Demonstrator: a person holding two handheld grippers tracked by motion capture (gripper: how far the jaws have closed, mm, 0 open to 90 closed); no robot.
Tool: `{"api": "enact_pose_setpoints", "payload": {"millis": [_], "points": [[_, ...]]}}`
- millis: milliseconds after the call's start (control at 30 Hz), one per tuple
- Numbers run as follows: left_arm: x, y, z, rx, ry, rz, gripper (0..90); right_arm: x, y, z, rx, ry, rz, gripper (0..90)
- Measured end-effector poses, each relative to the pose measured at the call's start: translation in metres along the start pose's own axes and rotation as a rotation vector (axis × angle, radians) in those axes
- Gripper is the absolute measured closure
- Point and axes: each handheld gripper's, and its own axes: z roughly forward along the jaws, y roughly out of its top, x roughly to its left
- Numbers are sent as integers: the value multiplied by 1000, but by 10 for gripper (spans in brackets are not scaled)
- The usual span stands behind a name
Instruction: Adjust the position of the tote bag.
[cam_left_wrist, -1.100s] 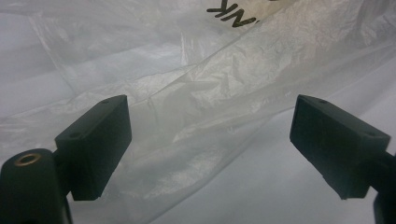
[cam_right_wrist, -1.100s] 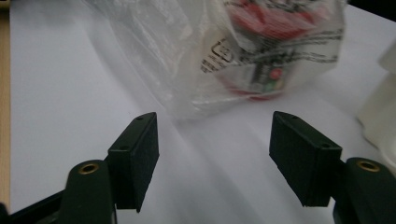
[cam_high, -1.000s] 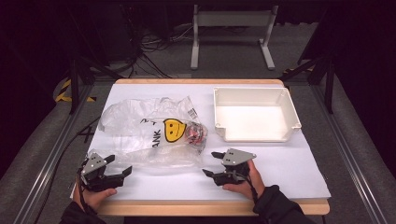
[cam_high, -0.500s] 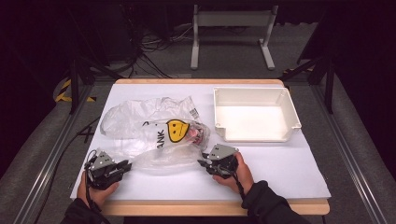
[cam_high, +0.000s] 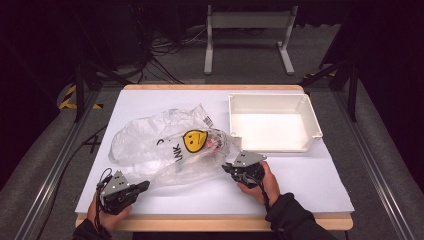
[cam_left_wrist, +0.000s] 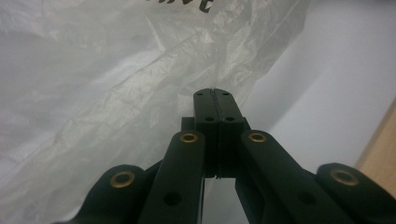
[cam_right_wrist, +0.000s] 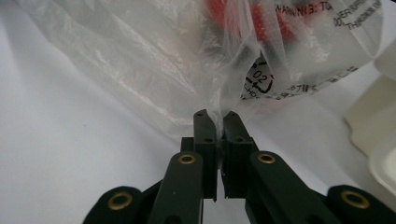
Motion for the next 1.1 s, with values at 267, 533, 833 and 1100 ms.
{"api": "enact_pose_setpoints", "payload": {"millis": [267,533,833,1100], "points": [[-24,11,11,6,-59,56,900,-13,-6,-8,11,-49,25,846],[-40,17,20,22,-104,105,900,-21,-8,-12,20,-124,33,828],[-35,17,9,-50,-116,92,711,-26,-11,-13,29,-134,20,870],[-30,24,-13,-142,-129,62,352,-26,-11,-10,31,-147,19,869]]}}
